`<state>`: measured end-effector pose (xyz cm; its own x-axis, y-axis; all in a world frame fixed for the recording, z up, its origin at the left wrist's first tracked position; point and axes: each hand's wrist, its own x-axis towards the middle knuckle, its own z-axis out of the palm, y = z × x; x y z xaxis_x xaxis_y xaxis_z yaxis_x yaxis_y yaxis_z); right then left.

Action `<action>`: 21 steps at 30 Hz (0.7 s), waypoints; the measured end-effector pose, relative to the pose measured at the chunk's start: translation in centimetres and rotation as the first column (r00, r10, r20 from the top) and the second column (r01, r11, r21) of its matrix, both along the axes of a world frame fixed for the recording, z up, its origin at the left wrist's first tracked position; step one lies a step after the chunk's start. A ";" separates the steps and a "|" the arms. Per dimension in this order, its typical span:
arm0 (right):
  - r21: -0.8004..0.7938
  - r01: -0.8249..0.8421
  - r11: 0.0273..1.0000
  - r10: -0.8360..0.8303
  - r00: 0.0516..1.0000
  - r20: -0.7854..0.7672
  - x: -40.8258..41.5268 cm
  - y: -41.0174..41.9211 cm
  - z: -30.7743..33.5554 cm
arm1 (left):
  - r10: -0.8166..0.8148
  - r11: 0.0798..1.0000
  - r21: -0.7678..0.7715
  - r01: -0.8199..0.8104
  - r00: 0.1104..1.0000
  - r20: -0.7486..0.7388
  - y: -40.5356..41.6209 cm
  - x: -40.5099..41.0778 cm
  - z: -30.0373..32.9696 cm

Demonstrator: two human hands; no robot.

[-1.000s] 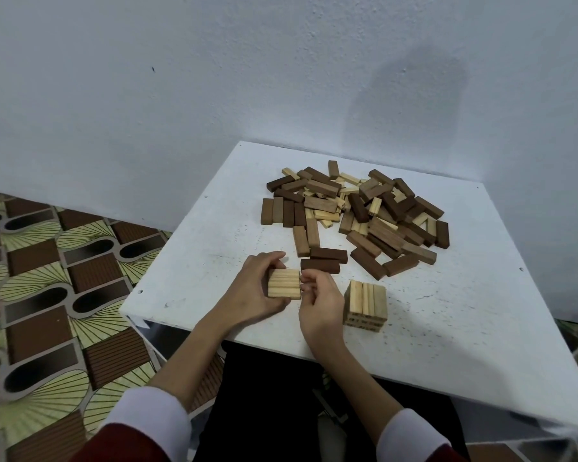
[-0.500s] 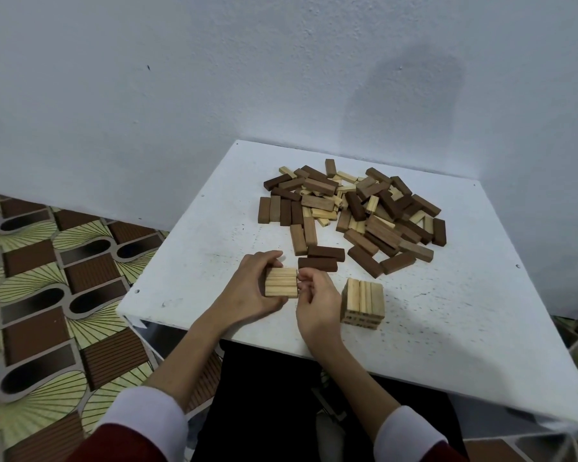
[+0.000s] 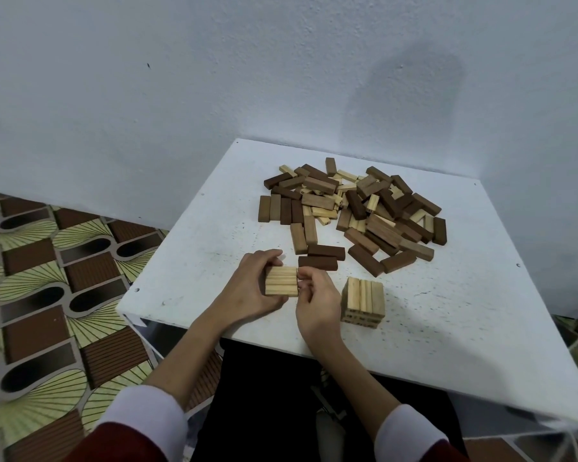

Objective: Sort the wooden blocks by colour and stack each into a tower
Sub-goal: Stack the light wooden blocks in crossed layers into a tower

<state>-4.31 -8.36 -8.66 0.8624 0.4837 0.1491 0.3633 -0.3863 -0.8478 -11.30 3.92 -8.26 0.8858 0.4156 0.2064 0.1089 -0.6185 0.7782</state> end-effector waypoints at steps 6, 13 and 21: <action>0.019 -0.002 1.000 0.001 1.000 0.019 0.0 0.0 0.0 | 0.017 1.000 0.005 -0.017 1.000 0.005 -0.1 0.0 0.1; -0.028 -0.023 0.999 0.023 1.000 0.015 -0.1 0.1 0.3 | 0.070 0.993 -0.094 -0.070 0.998 -0.003 -0.2 -0.1 0.5; 0.072 -0.179 0.981 0.185 0.978 -0.091 0.5 -0.4 4.7 | 0.083 0.961 -0.266 -0.070 0.996 0.037 0.0 0.3 4.4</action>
